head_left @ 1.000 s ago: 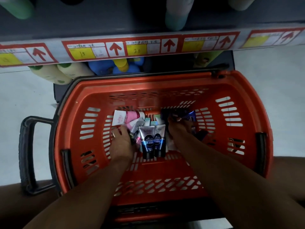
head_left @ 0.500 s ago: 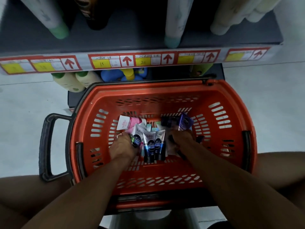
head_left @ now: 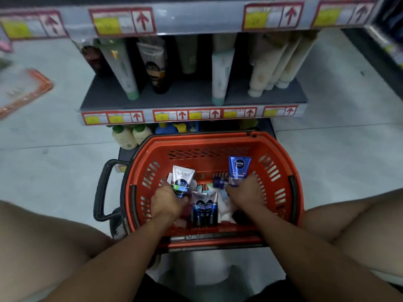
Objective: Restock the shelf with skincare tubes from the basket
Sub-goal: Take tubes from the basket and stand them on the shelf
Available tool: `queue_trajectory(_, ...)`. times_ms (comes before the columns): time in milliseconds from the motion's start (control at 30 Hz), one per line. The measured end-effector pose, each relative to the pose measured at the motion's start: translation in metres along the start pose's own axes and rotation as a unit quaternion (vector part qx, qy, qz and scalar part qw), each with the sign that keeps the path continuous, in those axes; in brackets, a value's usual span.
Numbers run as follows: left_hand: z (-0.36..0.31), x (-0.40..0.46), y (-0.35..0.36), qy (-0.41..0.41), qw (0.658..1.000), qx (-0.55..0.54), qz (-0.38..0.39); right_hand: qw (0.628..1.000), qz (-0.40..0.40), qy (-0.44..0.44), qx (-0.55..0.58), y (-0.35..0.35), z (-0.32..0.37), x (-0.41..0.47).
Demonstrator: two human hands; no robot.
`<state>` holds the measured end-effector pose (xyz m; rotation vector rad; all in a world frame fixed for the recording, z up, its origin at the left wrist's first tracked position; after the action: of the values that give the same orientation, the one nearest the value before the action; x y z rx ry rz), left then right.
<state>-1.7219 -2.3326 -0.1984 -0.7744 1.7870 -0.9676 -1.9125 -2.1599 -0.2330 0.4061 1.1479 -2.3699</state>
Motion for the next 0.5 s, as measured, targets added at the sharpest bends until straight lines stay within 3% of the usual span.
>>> queue_trajectory(267,-0.013,-0.051,-0.059,0.051,0.987,-0.132,-0.077,0.994,-0.055,-0.089,-0.019,-0.058,0.047,-0.076)
queue_trajectory(500,-0.015,-0.077,-0.102,0.103,0.968,-0.171,-0.153,0.983,-0.100,-0.150,-0.017,-0.084,0.075,-0.112)
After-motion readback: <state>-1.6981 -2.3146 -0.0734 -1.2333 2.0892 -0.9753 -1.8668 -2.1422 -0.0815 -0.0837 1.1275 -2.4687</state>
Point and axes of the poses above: each hand's wrist, its own x-axis towards the middle knuckle, its own y-axis out of the palm, z = x × y, the point moved 4 cm from there along x, towards the middle knuckle, and after that the axes turned 5 degrees about x, right-handed, at the moved point
